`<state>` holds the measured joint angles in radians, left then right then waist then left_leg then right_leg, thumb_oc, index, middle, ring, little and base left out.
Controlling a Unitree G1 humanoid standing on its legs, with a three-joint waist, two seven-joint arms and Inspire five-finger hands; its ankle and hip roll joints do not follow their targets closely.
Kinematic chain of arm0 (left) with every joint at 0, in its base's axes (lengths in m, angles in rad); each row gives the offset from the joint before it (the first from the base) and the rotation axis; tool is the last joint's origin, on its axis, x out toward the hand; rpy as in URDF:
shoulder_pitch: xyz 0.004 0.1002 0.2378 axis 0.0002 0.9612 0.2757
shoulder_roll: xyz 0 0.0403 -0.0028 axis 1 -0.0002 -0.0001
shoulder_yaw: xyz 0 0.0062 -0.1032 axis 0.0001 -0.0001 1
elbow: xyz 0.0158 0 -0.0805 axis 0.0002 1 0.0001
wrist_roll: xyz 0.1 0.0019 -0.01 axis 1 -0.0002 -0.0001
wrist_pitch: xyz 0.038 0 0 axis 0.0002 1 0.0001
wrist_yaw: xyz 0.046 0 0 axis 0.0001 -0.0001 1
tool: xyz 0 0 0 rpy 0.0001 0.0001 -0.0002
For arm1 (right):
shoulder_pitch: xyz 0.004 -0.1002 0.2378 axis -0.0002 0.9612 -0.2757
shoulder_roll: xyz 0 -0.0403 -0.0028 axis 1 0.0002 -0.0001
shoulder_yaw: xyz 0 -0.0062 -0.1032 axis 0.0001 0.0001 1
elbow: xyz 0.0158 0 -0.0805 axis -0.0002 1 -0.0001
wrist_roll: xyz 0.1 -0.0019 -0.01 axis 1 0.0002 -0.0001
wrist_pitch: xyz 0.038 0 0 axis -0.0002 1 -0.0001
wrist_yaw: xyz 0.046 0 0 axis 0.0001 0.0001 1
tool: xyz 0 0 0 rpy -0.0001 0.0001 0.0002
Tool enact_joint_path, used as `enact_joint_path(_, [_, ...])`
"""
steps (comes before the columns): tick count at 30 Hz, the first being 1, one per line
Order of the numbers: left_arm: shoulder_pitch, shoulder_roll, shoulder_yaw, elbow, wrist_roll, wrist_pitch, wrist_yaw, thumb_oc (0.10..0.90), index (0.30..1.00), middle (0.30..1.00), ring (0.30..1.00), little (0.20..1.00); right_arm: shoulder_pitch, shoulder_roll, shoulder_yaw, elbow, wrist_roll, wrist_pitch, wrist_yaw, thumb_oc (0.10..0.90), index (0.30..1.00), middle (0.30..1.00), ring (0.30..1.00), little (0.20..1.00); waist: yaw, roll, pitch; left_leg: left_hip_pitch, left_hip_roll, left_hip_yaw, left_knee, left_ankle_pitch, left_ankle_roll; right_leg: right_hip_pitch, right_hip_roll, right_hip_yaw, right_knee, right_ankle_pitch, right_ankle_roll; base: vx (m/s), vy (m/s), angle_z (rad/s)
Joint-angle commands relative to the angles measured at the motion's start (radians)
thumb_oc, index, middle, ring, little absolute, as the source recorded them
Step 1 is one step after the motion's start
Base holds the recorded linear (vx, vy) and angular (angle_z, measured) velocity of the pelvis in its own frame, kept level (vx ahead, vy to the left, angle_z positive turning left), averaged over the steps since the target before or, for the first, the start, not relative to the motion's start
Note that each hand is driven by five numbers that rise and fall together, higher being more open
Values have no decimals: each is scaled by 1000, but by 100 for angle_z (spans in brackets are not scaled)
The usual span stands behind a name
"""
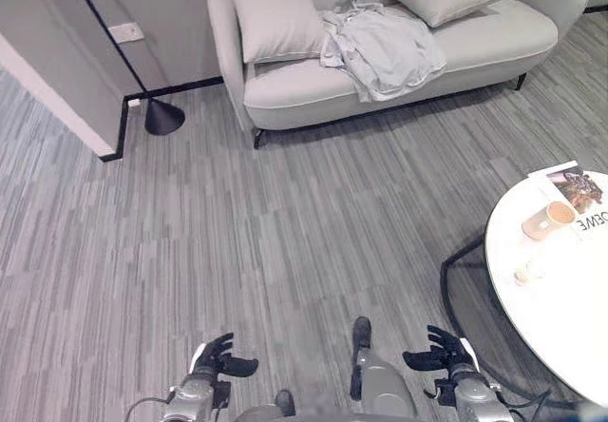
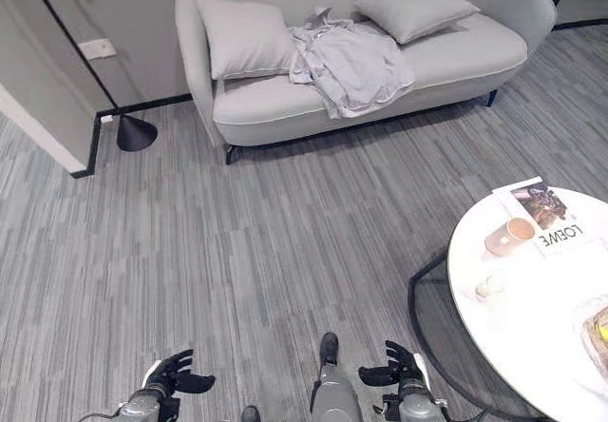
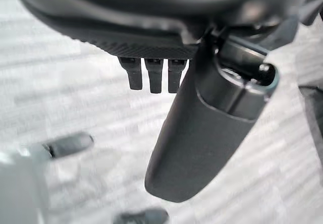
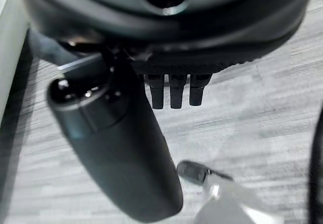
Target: Hang the clothes on the sofa on the clothes rack.
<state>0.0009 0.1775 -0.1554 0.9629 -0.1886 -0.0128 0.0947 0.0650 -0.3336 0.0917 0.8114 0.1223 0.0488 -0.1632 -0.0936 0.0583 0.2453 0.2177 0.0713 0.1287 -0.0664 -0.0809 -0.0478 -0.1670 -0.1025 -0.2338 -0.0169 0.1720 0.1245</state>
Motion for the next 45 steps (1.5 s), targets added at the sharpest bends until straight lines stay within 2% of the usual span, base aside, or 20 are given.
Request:
enact_joint_path(1, [-19, 53, -17, -59, 18, -40, 2, 800, 900, 900, 900, 900, 22, -55, -11, -35, -36, -31, -15, 800, 900, 900, 900, 900, -11, -50, -16, 79, -74, 11, -21, -63, -2, -1, -21, 45, -70, 17, 50, 576, -428, 35])
enact_joint_path(3, [-19, 47, -28, -58, 2, -42, -3, 800, 900, 900, 900, 900, 28, -72, -7, -24, -27, -35, -6, 800, 900, 900, 900, 900, -10, -37, -16, 21, -21, 7, 211, 39, -41, 78, 15, 40, -70, -35, 4, 556, -471, 37])
enact_joint_path(6, [-9, 50, -30, -67, -6, -32, -14, 800, 900, 900, 900, 900, 25, -84, -1, -26, -21, -39, 1, 800, 900, 900, 900, 900, 17, -63, 10, -123, 31, 4, 608, 189, -65, 184, 36, 37, -70, -114, -53, 343, -387, 13])
enact_joint_path(7, [-8, 52, -30, -69, -9, -30, -13, 800, 900, 900, 900, 900, 20, -86, 4, -27, -22, -34, 1, 800, 900, 900, 900, 900, 32, -81, 20, -178, 29, 6, 713, 209, -60, 205, 30, 47, -70, -127, -64, 334, -350, -15])
enact_joint_path(9, [-3, 49, -25, -59, -11, -26, -9, 800, 900, 900, 900, 900, 4, -89, 20, -21, -19, -26, 1, 800, 900, 900, 900, 900, 63, -91, 40, -273, 12, 17, 783, 145, -33, 250, 40, 72, -70, -158, -78, 350, -228, -31])
enact_joint_path(11, [0, 47, -26, -58, -11, -27, -10, 800, 900, 900, 900, 900, 4, -85, 25, -21, -18, -22, 4, 800, 900, 900, 900, 900, 77, -96, 36, -331, -8, 18, 764, 120, -21, 271, 41, 89, -70, -171, -78, 328, -85, -42])
enact_joint_path(13, [9, 38, -32, -51, -5, -24, -13, 800, 900, 900, 900, 900, 5, -80, 38, -26, -15, -24, 11, 800, 900, 900, 900, 900, 110, -96, 33, -378, -28, 16, 535, 93, -2, 315, 42, 114, -70, -201, -66, 454, -17, -47])
enact_joint_path(16, [20, 33, -43, -56, 8, -20, -19, 800, 900, 900, 900, 900, 0, -81, 49, -26, -11, -35, 8, 800, 900, 900, 900, 900, 130, -63, 26, -382, -34, -18, 48, 188, -18, 372, 67, 109, -70, -248, -55, 458, 43, -29])
enact_joint_path(17, [18, 30, -45, -50, 11, -20, -18, 800, 900, 900, 900, 900, -4, -79, 50, -20, -15, -38, 1, 800, 900, 900, 900, 900, 134, -61, 26, -420, -29, -17, -21, 199, -30, 396, 69, 106, -70, -265, -55, 503, 6, -18])
enact_joint_path(20, [25, 31, -31, -23, 11, -20, -16, 800, 900, 900, 900, 900, -17, -69, 63, -10, -32, -35, 7, 800, 900, 900, 900, 900, 136, -54, 6, -458, -5, 51, -21, 188, -45, 451, 82, 143, -70, -291, -54, 479, 60, -20])
enact_joint_path(21, [36, 28, -23, -17, 9, -22, -17, 800, 900, 900, 900, 900, -17, -62, 73, -5, -46, -35, 16, 800, 900, 900, 900, 900, 138, -43, -8, -439, -4, 49, -21, 225, -49, 469, 87, 162, -70, -308, -54, 753, 233, -63])
enact_joint_path(24, [52, 34, 8, -1, -2, -24, -9, 800, 900, 900, 900, 900, -17, -47, 79, 14, -84, -27, 28, 800, 900, 900, 900, 900, 162, -68, -68, -400, -25, 83, -21, 265, -33, 504, 13, 180, -35, -282, -13, 505, 180, -86])
enact_joint_path(27, [49, 47, 20, -9, -9, -22, -12, 800, 900, 900, 900, 900, -13, -40, 68, 26, -98, -23, 40, 800, 900, 900, 900, 900, 158, -83, -60, -313, -67, 104, -21, 207, 19, 363, -68, 170, 317, -118, 55, 381, 188, -63])
enact_joint_path(30, [27, 66, 14, -4, -2, -19, -6, 800, 900, 900, 900, 900, -13, -40, 46, 33, -80, -24, 29, 800, 900, 900, 900, 900, 125, -78, -22, -224, -80, 127, -21, 133, 55, 200, -126, 137, 617, 56, 47, 282, 190, -3])
enact_joint_path(33, [14, 70, 13, -14, -13, -23, -1, 800, 900, 900, 900, 900, -5, -33, 34, 36, -71, -22, 26, 800, 900, 900, 900, 900, 105, -57, -2, -181, -77, 119, -21, 102, 63, 84, -165, 97, 717, -15, 20, 195, 80, 40])
enact_joint_path(37, [-4, 73, 2, -30, -15, -29, 0, 800, 900, 900, 900, 900, 12, -34, 14, 38, -59, -17, 19, 800, 900, 900, 900, 900, 60, -53, 21, -110, -96, 83, -21, 44, 48, 40, -140, 43, 397, -91, 10, 442, -102, 60])
enact_joint_path(38, [-11, 72, -4, -14, 13, -28, -2, 800, 900, 900, 900, 900, 17, -34, 16, 39, -55, -10, 14, 800, 900, 900, 900, 900, 29, -72, 27, -41, -123, 55, -21, -14, 35, 5, -57, 96, 54, -50, 35, 697, -259, 23])
enact_joint_path(39, [-12, 68, 1, -4, 24, -28, -6, 800, 900, 900, 900, 900, 21, -35, 15, 37, -56, -9, 13, 800, 900, 900, 900, 900, 18, -82, 22, -20, -137, 42, -21, -30, 31, -30, -35, 112, -29, -24, 51, 742, -243, 23])
enact_joint_path(42, [-11, 59, 12, 23, 37, -34, -14, 800, 900, 900, 900, 900, 12, -35, 29, 52, -69, -9, 17, 800, 900, 900, 900, 900, 1, -75, 21, 26, -138, 18, -21, -66, 19, -97, -8, 82, -70, -20, 82, 417, -100, 68])
enact_joint_path(45, [3, 51, 9, 30, 42, -38, -16, 800, 900, 900, 900, 900, 21, -43, 39, 53, -80, -15, 27, 800, 900, 900, 900, 900, 1, -77, -6, 77, -144, -39, -21, -107, 28, -60, 3, 83, -70, 19, 66, 511, -206, 49])
